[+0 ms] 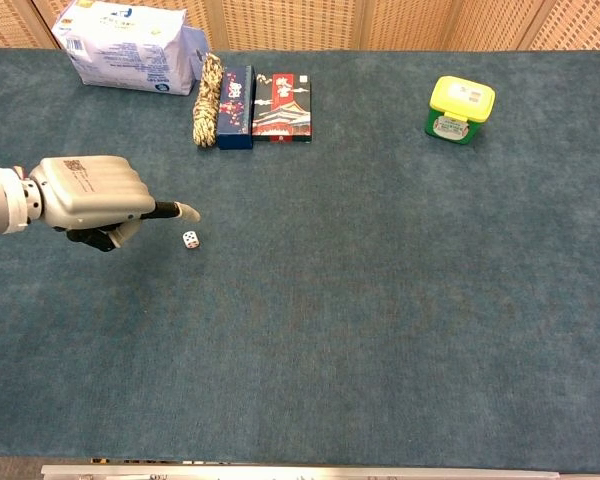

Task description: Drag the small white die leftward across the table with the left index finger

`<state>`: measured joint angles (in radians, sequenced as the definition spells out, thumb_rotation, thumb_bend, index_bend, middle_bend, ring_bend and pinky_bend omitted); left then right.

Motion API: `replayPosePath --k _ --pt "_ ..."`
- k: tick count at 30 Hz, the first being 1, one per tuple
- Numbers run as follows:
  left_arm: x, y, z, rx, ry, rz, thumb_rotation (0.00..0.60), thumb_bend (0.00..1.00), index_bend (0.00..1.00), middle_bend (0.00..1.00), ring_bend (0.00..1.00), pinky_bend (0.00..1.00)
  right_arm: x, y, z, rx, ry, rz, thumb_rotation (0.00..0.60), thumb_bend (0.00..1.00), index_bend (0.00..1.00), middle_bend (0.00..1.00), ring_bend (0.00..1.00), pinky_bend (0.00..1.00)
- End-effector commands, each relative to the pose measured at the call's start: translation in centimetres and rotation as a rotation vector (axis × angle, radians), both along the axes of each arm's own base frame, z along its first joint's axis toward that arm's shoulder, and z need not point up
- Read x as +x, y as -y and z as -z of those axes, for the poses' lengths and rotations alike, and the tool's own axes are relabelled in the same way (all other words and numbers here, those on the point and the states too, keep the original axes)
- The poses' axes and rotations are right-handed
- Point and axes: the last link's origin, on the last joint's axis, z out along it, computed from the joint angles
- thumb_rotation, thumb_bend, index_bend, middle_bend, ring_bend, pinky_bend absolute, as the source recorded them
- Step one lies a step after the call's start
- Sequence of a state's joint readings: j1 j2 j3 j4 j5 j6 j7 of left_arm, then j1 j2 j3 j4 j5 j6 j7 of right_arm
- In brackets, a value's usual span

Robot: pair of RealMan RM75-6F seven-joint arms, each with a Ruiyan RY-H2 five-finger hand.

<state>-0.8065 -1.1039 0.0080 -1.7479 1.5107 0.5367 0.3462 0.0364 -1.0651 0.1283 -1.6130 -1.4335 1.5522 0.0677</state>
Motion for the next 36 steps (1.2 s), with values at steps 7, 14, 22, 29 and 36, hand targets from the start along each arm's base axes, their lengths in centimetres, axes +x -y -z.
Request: replayPosePath --k 7,14,22,29,36 --pt "0.4 -0.2 1.2 -0.015 0.001 0.0 0.6 0.99 0.09 1.0 0.98 1.0 -0.2 -0.4 -0.8 -0.01 -0.006 0.032 0.6 0.15 0.33 0.31 0.19 0.35" --pt "0.0 -0.3 1.8 -0.023 -0.011 -0.014 0.6 1.0 0.1 1.0 0.98 1.0 -0.3 -0.5 -1.0 0.005 -0.014 0.051 0.6 0.15 0.33 0.31 0.19 0.35" --pt "-0.1 -0.6 2.6 -0.02 -0.008 -0.016 0.6 1.0 0.11 1.0 0.98 1.0 -0.4 -0.5 -1.2 -0.006 -0.023 0.067 0.6 0.16 0.33 0.32 0.19 0.35" --pt "-0.1 -0.8 3.2 -0.027 0.001 -0.035 0.6 1.0 0.11 1.0 0.99 1.0 -0.6 -0.6 -1.5 -0.011 -0.022 0.08 0.6 0.16 0.33 0.32 0.19 0.35" --pt "-0.5 -0.8 3.5 -0.028 0.001 -0.052 0.6 1.0 0.11 1.0 0.99 1.0 -0.9 -0.5 -1.5 -0.004 -0.034 0.105 0.6 0.16 0.33 0.32 0.19 0.35"
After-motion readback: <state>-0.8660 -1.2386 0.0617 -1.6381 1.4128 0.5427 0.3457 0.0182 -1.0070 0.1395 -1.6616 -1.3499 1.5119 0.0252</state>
